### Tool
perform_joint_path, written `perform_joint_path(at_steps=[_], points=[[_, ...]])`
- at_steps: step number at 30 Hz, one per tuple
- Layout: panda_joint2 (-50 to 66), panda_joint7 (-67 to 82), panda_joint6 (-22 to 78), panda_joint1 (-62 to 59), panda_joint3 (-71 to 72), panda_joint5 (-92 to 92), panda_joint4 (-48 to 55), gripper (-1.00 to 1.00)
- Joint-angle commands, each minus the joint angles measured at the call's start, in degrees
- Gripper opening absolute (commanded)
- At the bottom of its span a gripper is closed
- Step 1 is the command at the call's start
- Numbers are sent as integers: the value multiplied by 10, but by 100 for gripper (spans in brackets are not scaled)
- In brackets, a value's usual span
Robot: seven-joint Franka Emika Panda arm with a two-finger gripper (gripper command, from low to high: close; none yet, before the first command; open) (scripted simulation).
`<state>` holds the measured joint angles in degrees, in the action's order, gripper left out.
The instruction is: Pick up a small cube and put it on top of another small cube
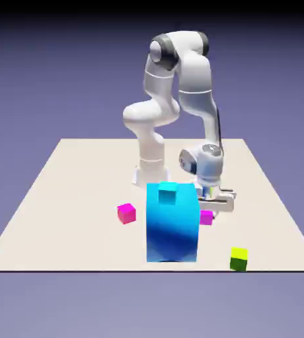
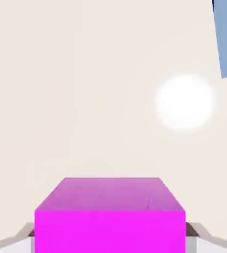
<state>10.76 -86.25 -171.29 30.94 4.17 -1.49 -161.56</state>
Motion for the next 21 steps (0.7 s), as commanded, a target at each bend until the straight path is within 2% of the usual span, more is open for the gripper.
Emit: perform_joint_path(at_steps=[1, 5, 7, 14, 21], points=[[-21, 2, 18, -3, 3, -4, -4, -100], [-100, 11, 83, -13, 16, -16, -17, -100], [-96, 16, 84, -19, -4, -16, 2, -100], [-114, 152, 38, 87, -82, 103, 64, -100], [-162, 326, 37, 66, -215, 205, 125, -100]])
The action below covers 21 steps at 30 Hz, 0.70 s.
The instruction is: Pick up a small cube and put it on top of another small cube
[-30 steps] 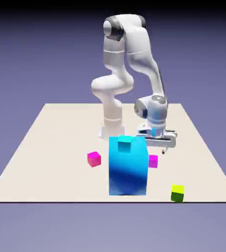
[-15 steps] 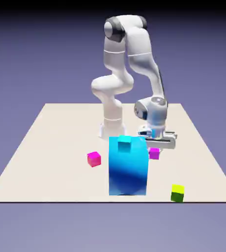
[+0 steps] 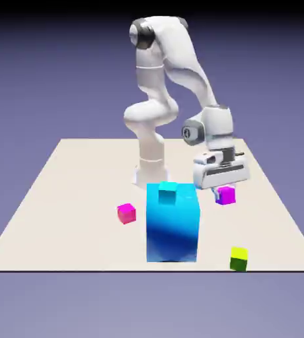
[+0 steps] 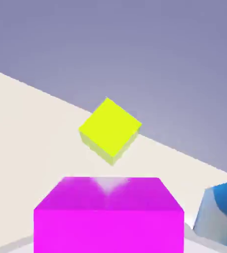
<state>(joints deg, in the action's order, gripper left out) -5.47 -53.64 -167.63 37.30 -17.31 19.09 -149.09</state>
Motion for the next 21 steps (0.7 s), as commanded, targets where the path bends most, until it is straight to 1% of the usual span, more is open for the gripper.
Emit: perform_joint_path(at_steps=[1, 6, 14, 21], points=[[-7, 25, 0, -1, -19, 14, 9, -100], [-53, 135, 28, -89, -112, 55, 30, -100], [-83, 109, 92, -255, -107, -11, -26, -100], [-144, 89, 154, -400, -22, -59, -171, -100]])
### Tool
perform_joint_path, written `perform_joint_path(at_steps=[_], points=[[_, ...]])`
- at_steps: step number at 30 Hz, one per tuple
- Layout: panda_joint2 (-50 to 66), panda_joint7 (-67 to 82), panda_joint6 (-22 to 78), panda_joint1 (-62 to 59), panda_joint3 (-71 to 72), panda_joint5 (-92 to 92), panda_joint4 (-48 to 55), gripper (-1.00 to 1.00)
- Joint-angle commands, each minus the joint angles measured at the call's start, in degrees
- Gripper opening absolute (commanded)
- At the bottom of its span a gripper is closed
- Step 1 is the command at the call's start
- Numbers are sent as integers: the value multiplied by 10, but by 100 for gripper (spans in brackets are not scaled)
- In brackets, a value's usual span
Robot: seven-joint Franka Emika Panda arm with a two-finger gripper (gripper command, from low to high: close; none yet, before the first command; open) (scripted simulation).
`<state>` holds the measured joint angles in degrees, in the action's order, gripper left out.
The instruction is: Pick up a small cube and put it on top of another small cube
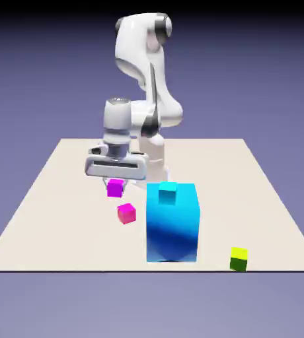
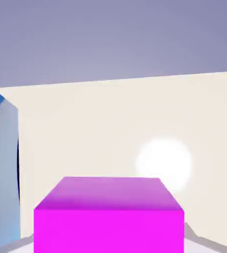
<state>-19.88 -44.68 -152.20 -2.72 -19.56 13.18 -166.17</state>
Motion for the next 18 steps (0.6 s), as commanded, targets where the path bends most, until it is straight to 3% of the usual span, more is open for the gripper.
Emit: perform_joint_path(at_steps=[1, 5, 15, 16, 18], points=[[-9, -3, 9, -21, 12, -7, -21, -100], [-32, -7, 25, -55, 51, -15, -79, -100], [166, 38, -170, -61, 78, -84, -76, -100], [166, 38, -170, -61, 78, -84, -76, 100], [145, 34, -149, -60, 75, -77, -77, 100]])
